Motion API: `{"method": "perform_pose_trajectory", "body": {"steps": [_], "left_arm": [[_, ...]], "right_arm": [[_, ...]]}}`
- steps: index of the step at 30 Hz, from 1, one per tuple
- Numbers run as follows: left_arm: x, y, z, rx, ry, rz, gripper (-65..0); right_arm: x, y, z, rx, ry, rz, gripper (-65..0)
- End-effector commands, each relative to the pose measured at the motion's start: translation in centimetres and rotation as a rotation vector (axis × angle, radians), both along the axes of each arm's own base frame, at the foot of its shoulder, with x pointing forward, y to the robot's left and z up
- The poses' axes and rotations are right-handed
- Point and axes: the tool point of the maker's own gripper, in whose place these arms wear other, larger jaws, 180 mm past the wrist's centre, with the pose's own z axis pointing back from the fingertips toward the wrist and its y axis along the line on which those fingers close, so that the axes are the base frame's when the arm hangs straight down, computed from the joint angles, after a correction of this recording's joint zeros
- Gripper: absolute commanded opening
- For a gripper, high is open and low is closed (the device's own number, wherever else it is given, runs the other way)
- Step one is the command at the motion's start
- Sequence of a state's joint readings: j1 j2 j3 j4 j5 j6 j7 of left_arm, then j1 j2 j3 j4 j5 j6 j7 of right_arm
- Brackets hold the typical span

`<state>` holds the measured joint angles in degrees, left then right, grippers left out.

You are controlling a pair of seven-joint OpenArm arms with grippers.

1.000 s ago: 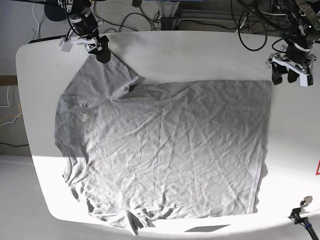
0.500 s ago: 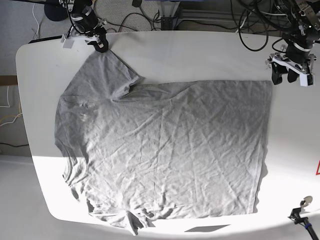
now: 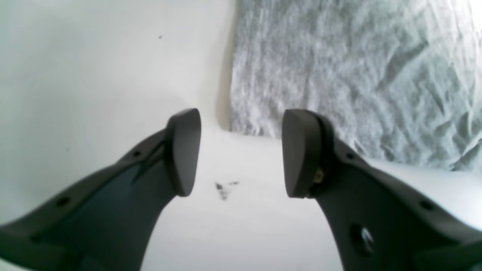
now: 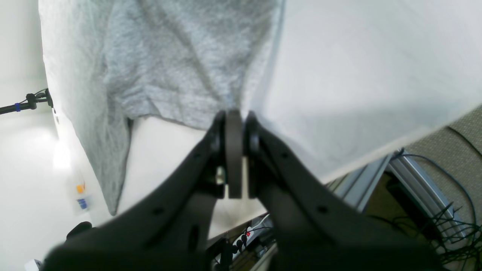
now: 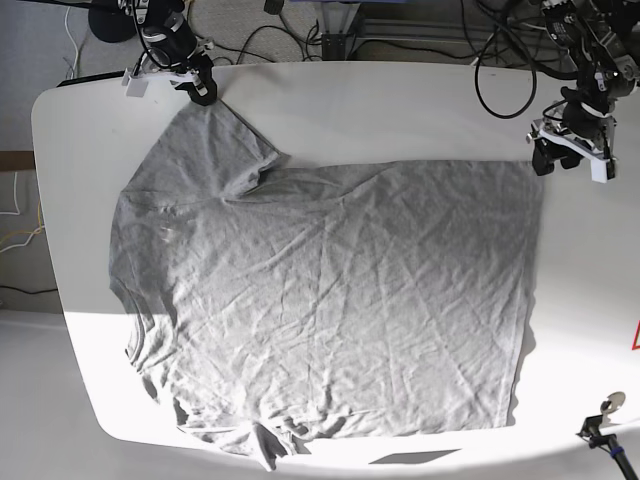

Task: Fold the T-shirt properly
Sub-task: 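Lower both grippers and pinch the shirt's shoulder edges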

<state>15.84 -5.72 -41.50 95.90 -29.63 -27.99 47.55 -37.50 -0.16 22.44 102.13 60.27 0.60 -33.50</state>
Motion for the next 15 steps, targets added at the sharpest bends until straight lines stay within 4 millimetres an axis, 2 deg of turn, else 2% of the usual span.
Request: {"method": "perform_pose_trajectory", "body": {"steps": [1, 7, 12, 15], "left_arm": [[0.9, 0.3, 0.7, 0.017, -0.028, -0.013, -32.2], [2.0, 0.7, -0.4, 0.006, -0.009, -0.009, -32.2], [2.7, -0.7, -0.7, -0.006, -0.005, -0.052, -32.4], [2.7, -0.8, -1.1, -0.019, 0.002, -0.049, -32.5]], "right_arm": [[-0.3, -0.2, 0.1, -0.008, 0.005, 0.005, -65.0], [-0.3, -0.2, 0.1, -0.008, 0.005, 0.005, -65.0], [-0.2, -0.2, 0.1, -0.006, 0.002, 0.005, -65.0], [-0.2, -0.2, 0.1, -0.005, 0.002, 0.004, -65.0]]}}
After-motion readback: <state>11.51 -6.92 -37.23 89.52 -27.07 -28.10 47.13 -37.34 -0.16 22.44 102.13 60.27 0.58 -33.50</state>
